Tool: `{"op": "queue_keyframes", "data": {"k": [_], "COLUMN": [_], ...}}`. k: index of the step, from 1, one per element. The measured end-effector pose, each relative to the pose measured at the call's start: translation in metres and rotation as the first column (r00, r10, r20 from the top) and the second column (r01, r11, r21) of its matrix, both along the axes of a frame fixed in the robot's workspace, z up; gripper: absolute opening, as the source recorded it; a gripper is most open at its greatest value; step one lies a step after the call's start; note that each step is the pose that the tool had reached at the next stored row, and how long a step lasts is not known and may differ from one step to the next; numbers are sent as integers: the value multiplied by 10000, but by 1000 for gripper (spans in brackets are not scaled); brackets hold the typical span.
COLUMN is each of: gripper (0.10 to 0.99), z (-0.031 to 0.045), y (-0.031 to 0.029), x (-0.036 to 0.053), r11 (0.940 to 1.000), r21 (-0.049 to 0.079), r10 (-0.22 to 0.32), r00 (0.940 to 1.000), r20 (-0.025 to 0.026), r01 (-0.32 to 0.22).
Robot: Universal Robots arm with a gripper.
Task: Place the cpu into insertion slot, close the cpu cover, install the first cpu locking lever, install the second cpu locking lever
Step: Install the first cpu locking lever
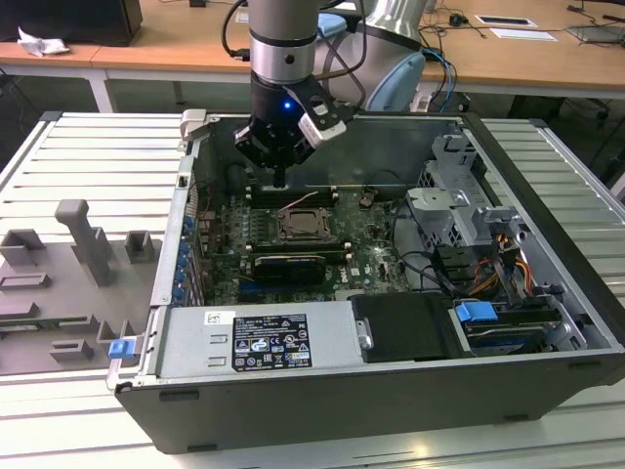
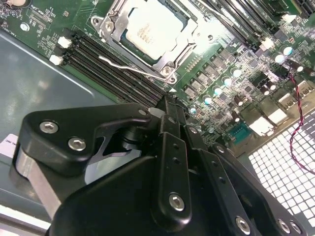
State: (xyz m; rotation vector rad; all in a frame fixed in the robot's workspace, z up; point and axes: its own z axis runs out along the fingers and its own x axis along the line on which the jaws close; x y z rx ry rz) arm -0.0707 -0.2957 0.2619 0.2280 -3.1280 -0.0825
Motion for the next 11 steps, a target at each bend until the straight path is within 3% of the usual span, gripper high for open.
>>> {"op": "queue_keyframes", "data": {"k": [11], "gripper": [106], "z": [-1], "y": [0], "x": [59], "r11": [10000], "r21": [0], "r10": [-3], "r00": [10000], "r20": [0], "r01": [3]}}
